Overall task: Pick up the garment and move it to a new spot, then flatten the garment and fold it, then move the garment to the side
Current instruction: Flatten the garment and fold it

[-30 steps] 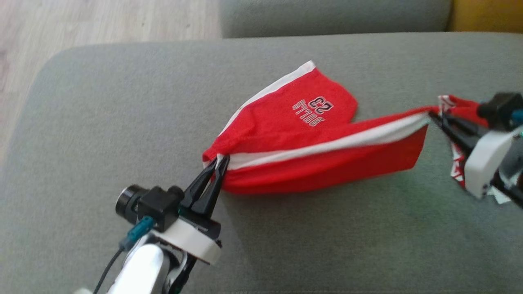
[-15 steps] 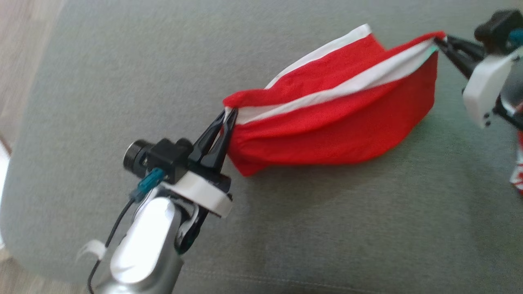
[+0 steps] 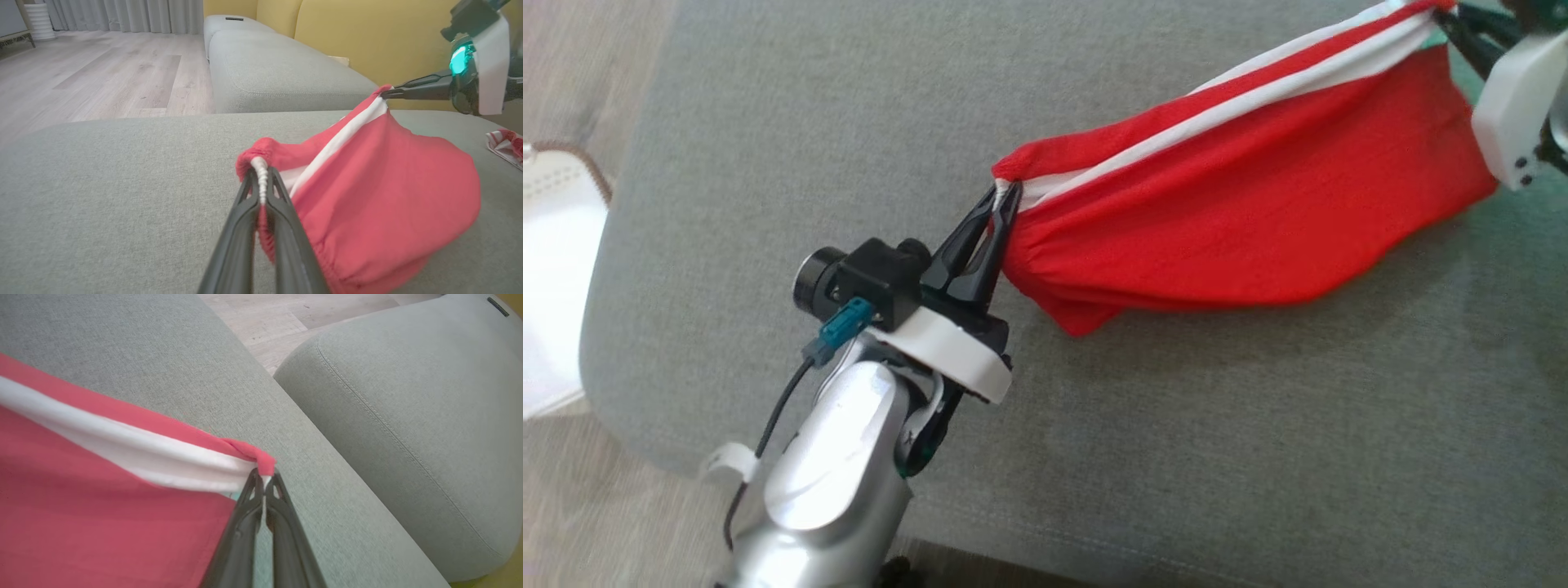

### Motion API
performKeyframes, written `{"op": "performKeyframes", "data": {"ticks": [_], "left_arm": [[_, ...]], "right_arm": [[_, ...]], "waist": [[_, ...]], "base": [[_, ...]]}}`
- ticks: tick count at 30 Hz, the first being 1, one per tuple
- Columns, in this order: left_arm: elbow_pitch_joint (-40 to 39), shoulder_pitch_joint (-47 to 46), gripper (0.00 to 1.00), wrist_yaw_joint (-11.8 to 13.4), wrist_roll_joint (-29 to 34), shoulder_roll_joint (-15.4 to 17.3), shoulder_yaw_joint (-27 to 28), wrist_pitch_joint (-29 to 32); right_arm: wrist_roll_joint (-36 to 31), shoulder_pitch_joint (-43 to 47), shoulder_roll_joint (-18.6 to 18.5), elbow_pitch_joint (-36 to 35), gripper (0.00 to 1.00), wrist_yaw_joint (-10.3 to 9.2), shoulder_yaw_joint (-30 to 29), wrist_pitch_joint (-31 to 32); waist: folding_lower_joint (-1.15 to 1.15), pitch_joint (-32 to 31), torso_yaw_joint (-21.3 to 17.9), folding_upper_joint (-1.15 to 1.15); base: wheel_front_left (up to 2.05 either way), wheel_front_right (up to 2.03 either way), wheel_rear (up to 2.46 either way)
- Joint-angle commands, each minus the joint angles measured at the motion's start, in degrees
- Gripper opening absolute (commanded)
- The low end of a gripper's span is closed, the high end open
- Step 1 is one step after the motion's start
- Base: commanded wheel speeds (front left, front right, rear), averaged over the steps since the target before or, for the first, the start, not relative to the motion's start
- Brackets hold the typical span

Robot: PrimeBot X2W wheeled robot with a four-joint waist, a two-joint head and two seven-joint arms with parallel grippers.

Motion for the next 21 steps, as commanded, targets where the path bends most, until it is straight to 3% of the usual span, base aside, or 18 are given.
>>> {"op": "performKeyframes", "data": {"ticks": [1, 4, 5, 7, 8, 9, 10, 11, 12, 21], "left_arm": [[-1.85, -1.98, 0.00, 0.42, -0.29, 0.67, 1.61, -0.35], [-1.68, -2.37, 0.00, 1.13, -1.05, 0.67, 0.68, -0.35], [-1.37, -2.49, 0.00, 1.24, -1.26, 0.67, 0.36, -0.35], [-0.74, -2.83, 0.04, 1.47, -1.60, 0.66, -0.12, -0.35], [-0.44, -3.00, 0.39, 1.65, -1.65, 0.66, -0.23, -0.35], [-0.13, -3.14, 0.51, 1.84, -1.66, 0.66, -0.26, -0.35], [0.17, -3.21, 0.87, 2.02, -1.63, 0.66, -0.21, -0.35], [0.51, -3.23, 0.96, 2.19, -1.56, 0.66, -0.09, -0.35], [0.86, -3.22, 1.00, 2.36, -1.46, 0.66, 0.06, -0.35], [0.86, -0.98, 1.00, 3.41, 0.01, 0.66, 5.14, -0.35]], "right_arm": [[0.46, -0.76, -0.40, -0.20, 0.00, -0.05, -0.13, -0.81], [1.19, -1.69, 0.52, 1.89, 0.00, -0.05, 0.78, -1.33], [1.42, -1.90, 0.88, 2.52, 0.06, -0.05, 1.00, -1.62], [1.61, -2.41, 1.55, 3.82, 1.00, -0.05, 1.27, -2.98], [1.88, -2.51, 1.98, 4.57, 1.00, -0.05, 1.37, -3.51], [2.29, -2.52, 2.50, 5.26, 1.00, -0.05, 1.44, -4.15], [2.81, -2.45, 3.06, 5.91, 1.00, -0.05, 1.48, -4.79], [3.31, -2.30, 3.58, 6.52, 1.00, -0.05, 1.53, -5.46], [3.77, -2.08, 3.98, 7.06, 1.00, -0.05, 1.58, -6.10], [11.18, 3.22, 8.28, 11.46, 1.00, -0.05, -2.61, -17.51]], "waist": [[-0.01, 0.80, 0.73, 0.00], [-0.01, 1.40, 1.16, 0.00], [-0.01, 1.51, 1.23, 0.00], [-0.01, 1.70, 1.28, 0.00], [-0.01, 1.68, 1.22, 0.00], [-0.01, 1.56, 1.09, 0.00], [-0.01, 1.38, 0.90, 0.00], [-0.01, 1.08, 0.66, 0.00], [-0.01, 0.72, 0.41, 0.00], [-0.01, -5.49, -4.41, 0.00]], "base": [[0.00, 0.00, 0.00], [0.00, 0.00, 0.00], [0.00, 0.00, 0.00], [0.00, 0.00, 0.00], [0.00, 0.00, 0.00], [0.00, 0.00, 0.00], [0.00, 0.00, 0.00], [0.00, 0.00, 0.00], [0.00, 0.00, 0.00], [0.00, 0.00, 0.00]]}}
